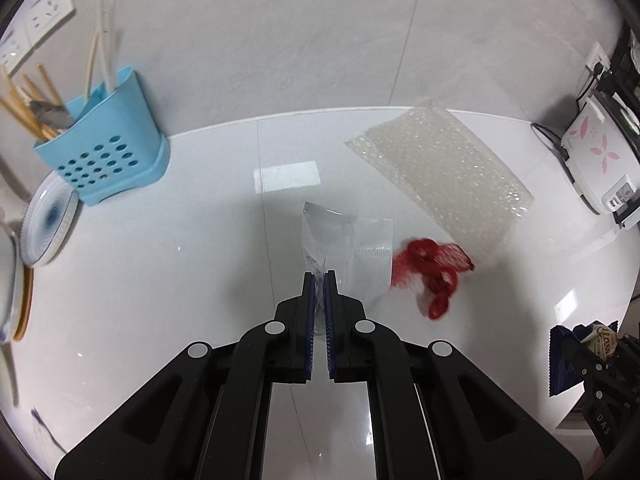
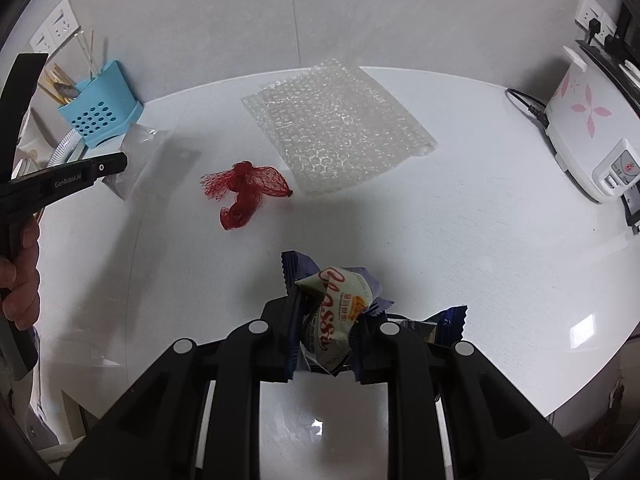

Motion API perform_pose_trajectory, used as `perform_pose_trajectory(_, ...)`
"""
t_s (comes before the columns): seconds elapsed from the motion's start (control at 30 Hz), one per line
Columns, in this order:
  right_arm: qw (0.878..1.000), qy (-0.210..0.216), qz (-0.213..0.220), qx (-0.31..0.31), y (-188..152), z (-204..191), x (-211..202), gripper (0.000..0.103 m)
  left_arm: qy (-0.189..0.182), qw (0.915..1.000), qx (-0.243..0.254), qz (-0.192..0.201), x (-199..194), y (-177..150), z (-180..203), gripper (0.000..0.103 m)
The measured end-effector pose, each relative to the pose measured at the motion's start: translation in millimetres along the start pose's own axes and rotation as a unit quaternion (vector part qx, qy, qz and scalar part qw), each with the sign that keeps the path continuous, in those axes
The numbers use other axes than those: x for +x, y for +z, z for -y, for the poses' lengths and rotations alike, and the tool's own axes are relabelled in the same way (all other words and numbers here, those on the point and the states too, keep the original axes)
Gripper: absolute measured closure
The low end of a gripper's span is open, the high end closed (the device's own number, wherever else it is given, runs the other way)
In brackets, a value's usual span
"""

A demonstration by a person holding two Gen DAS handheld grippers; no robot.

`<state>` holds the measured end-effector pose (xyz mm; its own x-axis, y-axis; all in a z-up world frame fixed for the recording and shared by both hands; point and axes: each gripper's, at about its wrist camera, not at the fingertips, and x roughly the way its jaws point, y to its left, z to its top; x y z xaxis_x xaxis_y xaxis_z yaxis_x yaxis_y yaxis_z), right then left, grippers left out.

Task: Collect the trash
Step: 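Lift the plastic bag and snack wrapper and carry them down over the basket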

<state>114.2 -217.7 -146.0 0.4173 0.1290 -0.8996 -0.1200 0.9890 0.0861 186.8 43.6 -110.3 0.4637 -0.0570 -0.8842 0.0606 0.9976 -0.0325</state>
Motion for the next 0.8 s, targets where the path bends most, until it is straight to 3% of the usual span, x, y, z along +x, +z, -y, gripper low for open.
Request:
perform_pose_trajectory(0.4,0.998,0.029,0.021,-0.054,-35,24,-38,0.085,0.019,0.9986,-0.048,0.016,-51,-55,33,0.099)
perform_pose_trajectory(0.8,0.991,0.059,0.031,-0.116,-91,56,-73,0.085,0.037,0.9934,-0.105,0.028,-104,-148,87,0.099)
